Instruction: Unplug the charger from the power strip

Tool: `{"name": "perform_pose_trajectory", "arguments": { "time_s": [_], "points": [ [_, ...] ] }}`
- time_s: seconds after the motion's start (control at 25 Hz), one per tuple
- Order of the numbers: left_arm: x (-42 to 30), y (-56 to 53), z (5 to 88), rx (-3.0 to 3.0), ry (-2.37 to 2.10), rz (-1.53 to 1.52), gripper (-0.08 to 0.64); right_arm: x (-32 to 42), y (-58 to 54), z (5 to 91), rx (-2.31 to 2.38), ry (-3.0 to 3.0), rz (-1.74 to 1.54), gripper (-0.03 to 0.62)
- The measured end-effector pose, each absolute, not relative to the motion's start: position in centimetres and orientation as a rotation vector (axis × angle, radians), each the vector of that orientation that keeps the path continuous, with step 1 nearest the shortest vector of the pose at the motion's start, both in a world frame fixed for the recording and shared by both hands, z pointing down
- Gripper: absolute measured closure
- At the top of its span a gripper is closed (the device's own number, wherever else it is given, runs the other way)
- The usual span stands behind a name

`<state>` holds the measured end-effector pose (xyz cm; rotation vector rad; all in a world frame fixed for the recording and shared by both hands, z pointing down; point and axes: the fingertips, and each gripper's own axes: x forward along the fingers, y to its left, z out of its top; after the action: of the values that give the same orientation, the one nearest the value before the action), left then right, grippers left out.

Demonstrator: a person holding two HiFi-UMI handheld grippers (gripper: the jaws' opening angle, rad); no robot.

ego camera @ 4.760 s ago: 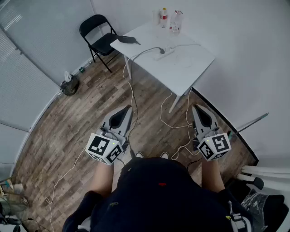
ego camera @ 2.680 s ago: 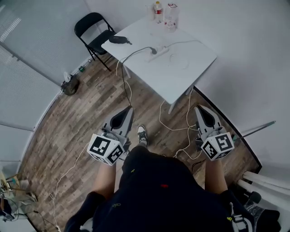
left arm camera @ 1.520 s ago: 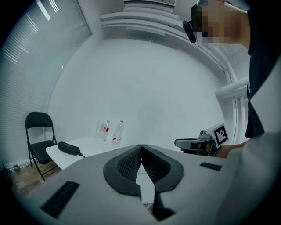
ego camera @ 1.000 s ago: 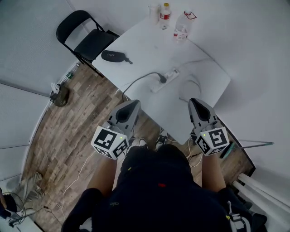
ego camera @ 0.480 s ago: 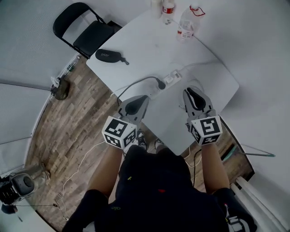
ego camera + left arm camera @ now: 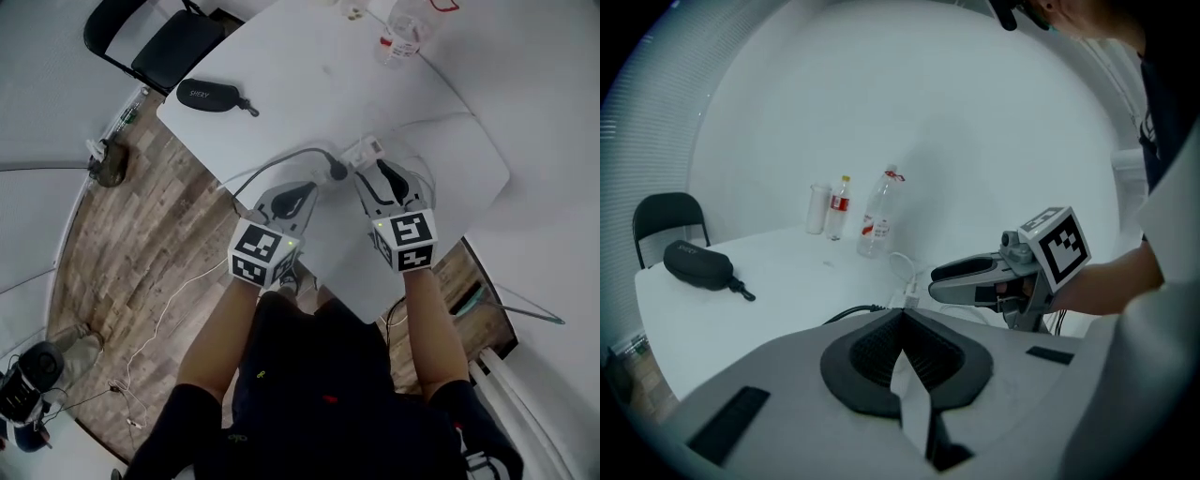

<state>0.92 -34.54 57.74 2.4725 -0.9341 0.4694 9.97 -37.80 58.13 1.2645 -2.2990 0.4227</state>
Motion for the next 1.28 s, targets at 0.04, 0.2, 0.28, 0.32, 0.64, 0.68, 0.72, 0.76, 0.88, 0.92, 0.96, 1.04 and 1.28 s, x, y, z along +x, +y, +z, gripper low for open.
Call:
{"name": "perform_pose_trajectory", "arguments": {
  "time_s": [0.04,0.2,0.28,0.32,0.64,0.68,0.72,0.76,0.88,0.92,0.96,1.04,1.28],
  "points": [
    [0.9,-34.8,58.3,2.465,-0.932,0.472,0.54,9.8,-38.1,58.8,1.25,-2.287,0.418,0.414],
    [1.3,-35.2,60.3,2.433,-0.907,0.489,0.54,9.1,-38.9,60.8,1.208,-2.257,0.437,0.4],
    [1.6,-35.6,61.1,2.417,-0.898,0.497,0.54,9.0,-39.3,61.6,1.201,-2.247,0.437,0.4],
    [1.6,-35.7,61.4,2.409,-0.893,0.498,0.54,9.0,-39.5,61.9,1.198,-2.244,0.434,0.4],
    [1.7,-36.1,62.2,2.41,-0.854,0.497,0.54,8.8,-40.0,62.7,1.183,-2.244,0.439,0.416],
    [1.7,-36.1,62.2,2.409,-0.853,0.488,0.54,8.9,-40.0,62.8,1.181,-2.247,0.434,0.417],
    [1.8,-36.1,62.2,2.405,-0.85,0.479,0.54,8.9,-40.0,62.8,1.182,-2.25,0.432,0.419],
    [1.8,-36.1,62.2,2.4,-0.847,0.471,0.54,9.0,-39.9,62.8,1.184,-2.253,0.431,0.42],
    [1.8,-36.1,62.2,2.395,-0.833,0.47,0.54,9.0,-39.8,62.5,1.198,-2.263,0.428,0.423],
    [1.8,-36.1,62.2,2.402,-0.83,0.482,0.54,9.1,-39.8,62.2,1.208,-2.27,0.426,0.423],
    [1.8,-36.1,62.2,2.411,-0.827,0.496,0.54,9.1,-39.9,61.8,1.22,-2.277,0.421,0.423],
    [1.9,-36.0,62.3,2.427,-0.823,0.522,0.54,9.2,-39.9,60.8,1.244,-2.29,0.408,0.423],
    [1.6,-36.1,60.1,2.482,-0.882,0.509,0.54,10.3,-39.6,56.6,1.336,-2.359,0.404,0.423]
  ]
}}
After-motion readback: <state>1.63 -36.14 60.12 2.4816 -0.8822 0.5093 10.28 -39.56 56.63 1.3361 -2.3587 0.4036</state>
